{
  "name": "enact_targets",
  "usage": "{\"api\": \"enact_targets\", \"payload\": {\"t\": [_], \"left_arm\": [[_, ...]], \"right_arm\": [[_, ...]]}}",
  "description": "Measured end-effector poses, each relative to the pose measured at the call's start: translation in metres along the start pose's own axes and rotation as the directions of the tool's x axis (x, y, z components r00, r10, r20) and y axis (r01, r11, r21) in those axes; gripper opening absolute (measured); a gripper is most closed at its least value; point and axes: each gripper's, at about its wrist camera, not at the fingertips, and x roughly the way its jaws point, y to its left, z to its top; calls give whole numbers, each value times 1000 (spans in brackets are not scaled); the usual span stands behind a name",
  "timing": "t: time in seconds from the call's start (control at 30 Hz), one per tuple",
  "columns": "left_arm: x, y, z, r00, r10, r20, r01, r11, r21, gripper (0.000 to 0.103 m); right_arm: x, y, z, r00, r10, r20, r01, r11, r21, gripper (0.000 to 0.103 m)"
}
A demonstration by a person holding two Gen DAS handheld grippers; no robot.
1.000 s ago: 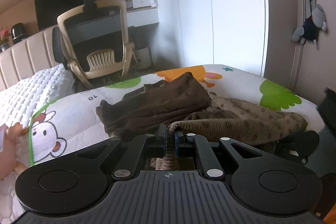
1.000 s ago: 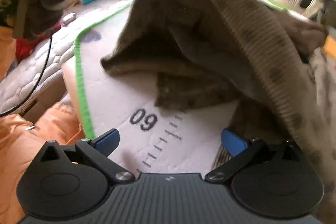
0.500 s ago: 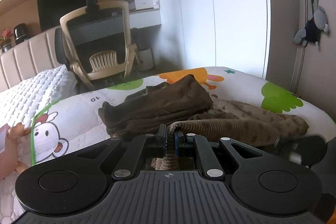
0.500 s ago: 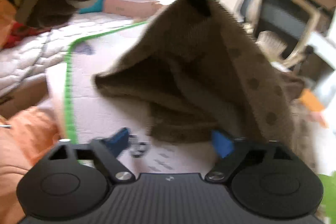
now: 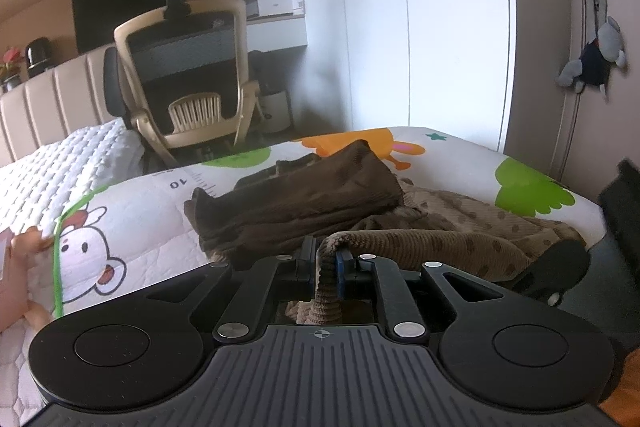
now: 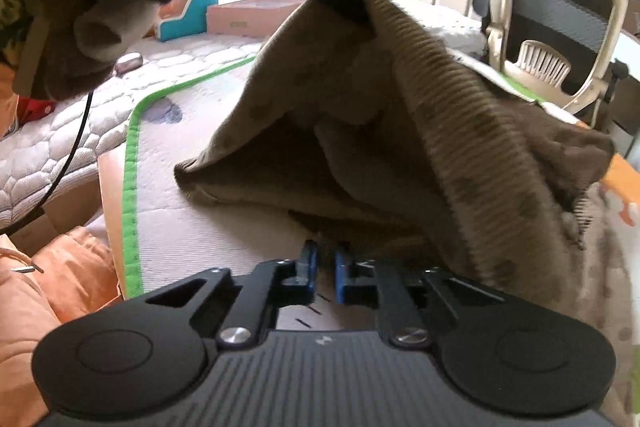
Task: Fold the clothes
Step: 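Hold the hem with the left gripper and fold the lining over with the right gripper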
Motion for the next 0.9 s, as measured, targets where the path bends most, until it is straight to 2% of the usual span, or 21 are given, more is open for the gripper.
{"api": "enact_targets", "payload": {"t": [0.37, 0.47, 0.67, 0.8, 0.9], "left_arm": [[-1, -3, 0, 1000, -2, -3, 2, 1000, 12, 13], [-1, -3, 0, 1000, -1, -6, 1, 1000, 16, 13], [0, -3, 1, 1000, -1, -11, 1, 1000, 12, 13], [1, -3, -1, 1000, -2, -19, 2, 1000, 11, 13], [2, -3, -3, 1000, -3, -22, 4, 1000, 9, 13]], "right_arm": [[-54, -22, -28, 997, -72, 18, 71, 996, 50, 5], [-60, -15, -34, 999, -51, 16, 51, 999, 18, 7], [-35, 14, -32, 999, 31, -13, -32, 997, -68, 32], [-17, 20, -32, 999, 42, -23, -44, 994, -96, 33], [-11, 6, -30, 999, 38, -11, -39, 998, -44, 33]]}}
